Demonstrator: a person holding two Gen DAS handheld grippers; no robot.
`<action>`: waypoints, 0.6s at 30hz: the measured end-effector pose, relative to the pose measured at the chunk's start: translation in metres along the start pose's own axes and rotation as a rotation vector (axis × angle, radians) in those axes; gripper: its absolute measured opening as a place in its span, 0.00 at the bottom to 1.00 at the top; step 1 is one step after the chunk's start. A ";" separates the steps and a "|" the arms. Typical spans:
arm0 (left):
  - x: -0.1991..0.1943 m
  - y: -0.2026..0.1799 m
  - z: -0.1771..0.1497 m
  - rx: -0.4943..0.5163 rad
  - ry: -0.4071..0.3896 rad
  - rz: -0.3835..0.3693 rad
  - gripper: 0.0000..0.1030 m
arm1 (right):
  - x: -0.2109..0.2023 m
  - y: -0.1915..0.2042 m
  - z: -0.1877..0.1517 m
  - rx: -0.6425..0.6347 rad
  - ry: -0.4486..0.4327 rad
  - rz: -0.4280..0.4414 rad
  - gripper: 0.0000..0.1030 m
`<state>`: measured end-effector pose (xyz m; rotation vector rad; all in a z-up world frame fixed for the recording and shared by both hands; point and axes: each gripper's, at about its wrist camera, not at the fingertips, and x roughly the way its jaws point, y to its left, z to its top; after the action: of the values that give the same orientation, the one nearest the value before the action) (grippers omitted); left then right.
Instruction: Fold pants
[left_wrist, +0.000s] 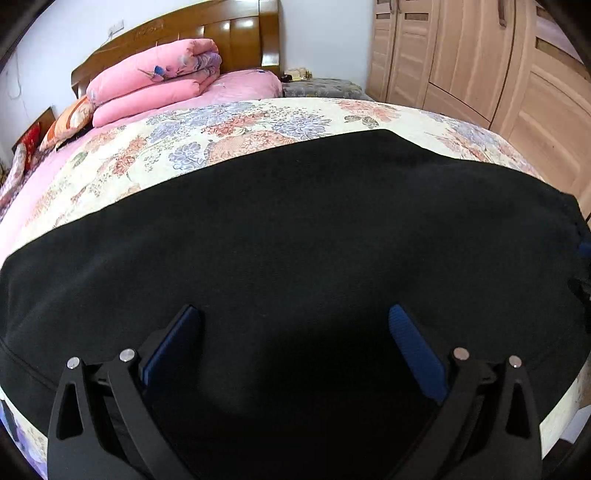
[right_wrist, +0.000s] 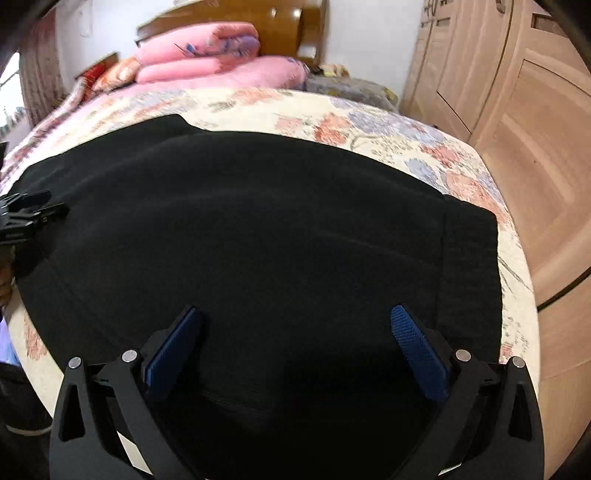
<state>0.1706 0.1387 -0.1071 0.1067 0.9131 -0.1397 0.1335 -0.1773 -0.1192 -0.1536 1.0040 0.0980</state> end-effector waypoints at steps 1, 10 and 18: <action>-0.003 0.000 -0.002 0.001 0.001 0.007 0.99 | -0.003 0.002 0.003 0.009 0.012 -0.039 0.96; -0.061 0.120 -0.034 -0.361 -0.105 0.009 0.99 | -0.001 0.150 0.078 -0.189 -0.068 0.281 0.96; -0.138 0.308 -0.155 -1.037 -0.254 0.097 0.98 | 0.001 0.399 0.112 -0.730 -0.108 0.680 0.96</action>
<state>0.0171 0.4766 -0.0817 -0.8113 0.6345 0.4106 0.1663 0.2347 -0.0939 -0.4608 0.8384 1.0875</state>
